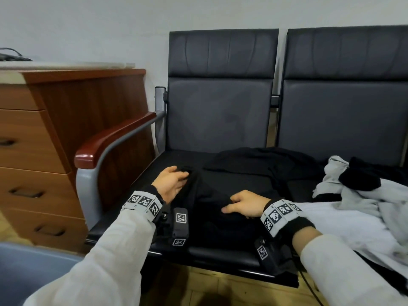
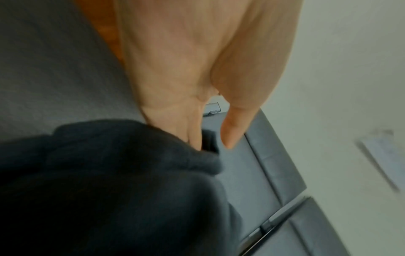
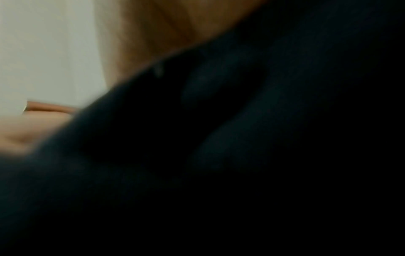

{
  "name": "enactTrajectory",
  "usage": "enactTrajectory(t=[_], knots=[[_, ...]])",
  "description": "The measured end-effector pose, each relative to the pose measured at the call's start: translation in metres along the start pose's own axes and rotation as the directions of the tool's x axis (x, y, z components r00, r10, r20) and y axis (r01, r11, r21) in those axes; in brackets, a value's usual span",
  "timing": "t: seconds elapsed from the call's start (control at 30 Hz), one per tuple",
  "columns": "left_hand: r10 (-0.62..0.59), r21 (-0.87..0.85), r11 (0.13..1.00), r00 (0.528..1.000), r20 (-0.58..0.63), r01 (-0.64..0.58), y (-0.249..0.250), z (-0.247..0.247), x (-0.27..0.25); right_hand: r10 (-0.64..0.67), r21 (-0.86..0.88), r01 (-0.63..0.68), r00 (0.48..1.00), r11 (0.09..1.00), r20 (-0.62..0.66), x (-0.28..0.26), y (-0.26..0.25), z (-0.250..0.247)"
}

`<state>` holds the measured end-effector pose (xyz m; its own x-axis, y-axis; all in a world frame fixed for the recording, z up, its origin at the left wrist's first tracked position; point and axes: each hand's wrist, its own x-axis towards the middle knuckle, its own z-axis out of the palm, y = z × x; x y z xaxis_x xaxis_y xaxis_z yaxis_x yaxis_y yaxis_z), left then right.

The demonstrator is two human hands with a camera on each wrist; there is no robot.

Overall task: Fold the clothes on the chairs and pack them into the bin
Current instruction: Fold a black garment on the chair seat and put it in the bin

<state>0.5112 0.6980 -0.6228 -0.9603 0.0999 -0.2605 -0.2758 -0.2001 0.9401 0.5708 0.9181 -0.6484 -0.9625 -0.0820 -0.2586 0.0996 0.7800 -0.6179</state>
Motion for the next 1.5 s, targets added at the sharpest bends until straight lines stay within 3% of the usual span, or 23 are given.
enactTrajectory(t=[0.07, 0.13, 0.17, 0.2, 0.3, 0.33, 0.4, 0.5, 0.53, 0.6, 0.63, 0.7, 0.77, 0.87, 0.93, 1.03, 1.1, 1.17, 1.27, 1.37, 1.4, 1.43, 1.5], knots=[[-0.04, 0.393, 0.918, 0.998, -0.045, 0.055, -0.003, -0.005, -0.001, 0.074, 0.309, -0.042, 0.993, 0.95, -0.095, 0.004, -0.006, 0.0], [0.012, 0.76, 0.641, 0.989, -0.149, 0.107, -0.003, -0.009, -0.004, 0.213, 0.616, -0.054, 0.959, 0.786, -0.187, 0.006, -0.008, -0.006], [0.023, 0.847, 0.514, 0.985, -0.173, 0.137, -0.002, -0.011, -0.007, 0.252, 0.672, -0.031, 0.939, 0.74, -0.235, 0.008, -0.007, -0.008], [0.018, 0.892, 0.419, 0.981, -0.191, 0.166, -0.001, -0.014, -0.009, 0.271, 0.655, -0.008, 0.914, 0.756, -0.301, 0.011, -0.005, -0.009], [-0.027, 0.95, 0.241, 0.98, -0.196, 0.197, -0.005, -0.017, -0.012, 0.203, 0.357, -0.002, 0.825, 0.934, -0.527, 0.015, 0.006, -0.01], [-0.032, 0.966, 0.187, 0.984, -0.174, 0.177, -0.007, -0.017, -0.015, 0.174, 0.315, 0.005, 0.826, 0.949, -0.536, 0.017, 0.008, -0.008], [-0.063, 0.977, 0.134, 0.985, -0.16, 0.168, -0.009, -0.016, -0.019, 0.13, 0.316, 0.017, 0.89, 0.948, -0.437, 0.02, 0.011, -0.004], [-0.152, 0.953, 0.257, 0.98, -0.127, 0.163, -0.009, -0.02, -0.012, 0.11, 0.201, -0.072, 0.977, 0.977, -0.185, 0.028, 0.017, 0.004], [-0.163, 0.91, 0.375, 0.979, -0.125, 0.179, -0.009, -0.023, -0.007, 0.131, 0.2, -0.097, 0.978, 0.975, -0.164, 0.028, 0.016, 0.004], [-0.165, 0.634, 0.743, 0.977, -0.132, 0.211, -0.006, -0.027, -0.001, 0.178, 0.374, -0.081, 0.956, 0.924, -0.234, 0.026, 0.013, -0.003], [-0.164, 0.443, 0.871, 0.976, -0.146, 0.213, -0.002, -0.028, 0.0, 0.208, 0.548, -0.023, 0.938, 0.836, -0.277, 0.026, 0.013, -0.008], [-0.137, 0.149, 0.975, 0.975, -0.173, 0.164, 0.009, -0.031, -0.001, 0.302, 0.861, 0.132, 0.901, 0.492, -0.311, 0.025, 0.015, -0.02], [-0.112, -0.011, 0.994, 0.98, -0.164, 0.112, 0.02, -0.037, 0.0, 0.361, 0.942, 0.242, 0.878, 0.232, -0.314, 0.022, 0.023, -0.031], [-0.108, -0.14, 0.986, 0.989, -0.103, 0.093, 0.029, -0.045, 0.0, 0.461, 0.942, 0.308, 0.821, 0.137, -0.336, 0.017, 0.038, -0.042], [-0.086, -0.167, 0.983, 0.994, -0.068, 0.074, 0.028, -0.046, -0.002, 0.474, 0.943, 0.325, 0.82, 0.077, -0.321, 0.012, 0.047, -0.046], [-0.077, -0.149, 0.987, 0.995, -0.065, 0.067, 0.027, -0.044, -0.005, 0.42, 0.946, 0.314, 0.85, 0.083, -0.319, 0.004, 0.049, -0.048], [-0.093, -0.103, 0.991, 0.992, -0.082, 0.084, 0.028, -0.043, -0.006, 0.396, 0.943, 0.293, 0.856, 0.158, -0.332, -0.001, 0.048, -0.05], [0.042, 0.02, 0.999, 0.981, -0.19, -0.039, 0.024, -0.044, 0.005, 0.428, 0.924, 0.277, 0.824, 0.264, -0.37, -0.003, 0.048, -0.052], [0.397, 0.3, 0.903, 0.865, -0.307, -0.308, 0.025, -0.043, 0.01, 0.481, 0.919, 0.286, 0.786, 0.272, -0.387, -0.007, 0.051, -0.055], [0.486, 0.367, 0.861, 0.781, -0.392, -0.352, 0.028, -0.048, 0.018, 0.477, 0.923, 0.349, 0.792, 0.16, -0.382, -0.008, 0.052, -0.057], [0.461, 0.323, 0.881, 0.783, -0.417, -0.347, 0.028, -0.049, 0.019, 0.466, 0.923, 0.362, 0.799, 0.132, -0.38, -0.007, 0.053, -0.057], [0.408, 0.211, 0.912, 0.816, -0.41, -0.35, 0.026, -0.05, 0.019, 0.45, 0.926, 0.362, 0.813, 0.109, -0.371, -0.007, 0.052, -0.057], [0.284, -0.121, 0.939, 0.923, -0.259, -0.323, 0.021, -0.048, 0.018, 0.416, 0.935, 0.348, 0.841, 0.072, -0.345, -0.008, 0.047, -0.055]])
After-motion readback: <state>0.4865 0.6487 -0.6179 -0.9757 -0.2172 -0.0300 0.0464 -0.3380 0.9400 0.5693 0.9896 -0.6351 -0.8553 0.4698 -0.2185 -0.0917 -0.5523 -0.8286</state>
